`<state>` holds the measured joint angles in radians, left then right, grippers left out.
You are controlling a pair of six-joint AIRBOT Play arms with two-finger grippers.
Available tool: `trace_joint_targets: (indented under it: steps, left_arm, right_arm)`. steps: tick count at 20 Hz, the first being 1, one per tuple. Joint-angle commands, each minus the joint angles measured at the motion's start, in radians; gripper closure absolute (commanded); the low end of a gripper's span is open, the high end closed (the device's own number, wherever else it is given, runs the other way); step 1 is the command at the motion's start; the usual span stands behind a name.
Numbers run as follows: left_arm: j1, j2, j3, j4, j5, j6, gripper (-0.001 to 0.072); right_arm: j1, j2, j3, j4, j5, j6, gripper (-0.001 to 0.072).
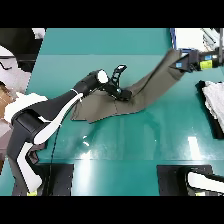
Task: Fold the shirts.
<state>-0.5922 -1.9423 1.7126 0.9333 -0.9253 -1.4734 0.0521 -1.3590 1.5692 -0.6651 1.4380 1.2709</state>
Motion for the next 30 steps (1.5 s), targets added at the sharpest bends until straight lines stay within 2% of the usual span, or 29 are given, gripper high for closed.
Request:
trace_joint_targets:
  steps: [1,5,7,9,12,14,18,19,20,21,23,25,28,30]
  left_arm:
    - [-0.015,-0.032,0.025,0.009,-0.003,-0.021,0.0683]
    - [-0.01,-0.031,0.032,0.015,-0.011,-0.019,0.0683]
    - [0.024,-0.016,0.069,0.042,-0.069,-0.029,0.0683]
    - [0.087,0.053,0.093,0.105,-0.1,-0.063,0.0683]
    - [0.216,0.21,0.112,0.201,-0.161,-0.063,0.0683]
    - [0.315,0.335,0.111,0.27,-0.195,-0.055,0.0682]
    - [0.469,0.521,0.111,0.358,-0.241,-0.037,0.0682]
    - [0.494,0.552,0.111,0.377,-0.251,-0.037,0.0682]
    - [0.514,0.573,0.111,0.382,-0.262,-0.037,0.0682]
    - [0.529,0.589,0.111,0.382,-0.272,-0.037,0.0682]
    - [0.537,0.599,0.111,0.39,-0.293,-0.037,0.0682]
    - [0.536,0.599,0.11,0.387,-0.316,-0.037,0.0682]
    - [0.534,0.599,0.11,0.38,-0.318,-0.037,0.0682]
    - [0.533,0.598,0.11,0.352,-0.314,-0.037,0.0683]
  right_arm:
    - [0.111,0.008,0.06,0.039,-0.039,0.012,0.0699]
    - [0.183,0.008,0.06,0.045,-0.093,0.012,0.0699]
    - [0.217,0.008,0.06,0.045,-0.125,0.011,0.0699]
    - [0.268,0.007,0.06,0.045,-0.159,0.011,0.0699]
    - [0.39,-0.014,0.06,0.045,-0.269,-0.01,0.0698]
    - [0.492,-0.082,0.087,0.046,-0.314,-0.016,0.0698]
    - [0.713,-0.346,0.311,0.041,-0.346,-0.017,0.0693]
    - [0.753,-0.408,0.367,0.035,-0.346,-0.019,0.0612]
    - [0.784,-0.467,0.419,0.036,-0.336,-0.019,0.0313]
    - [0.801,-0.508,0.454,0.035,-0.323,-0.019,0.007]
    - [0.792,-0.548,0.476,0.032,-0.27,-0.018,0.0061]
    - [0.728,-0.529,0.414,-0.023,-0.213,-0.011,0.0099]
    - [0.573,-0.436,0.21,-0.14,-0.149,0.009,0.0143]
    - [0.462,-0.354,0.035,-0.213,-0.148,0.058,0.0143]
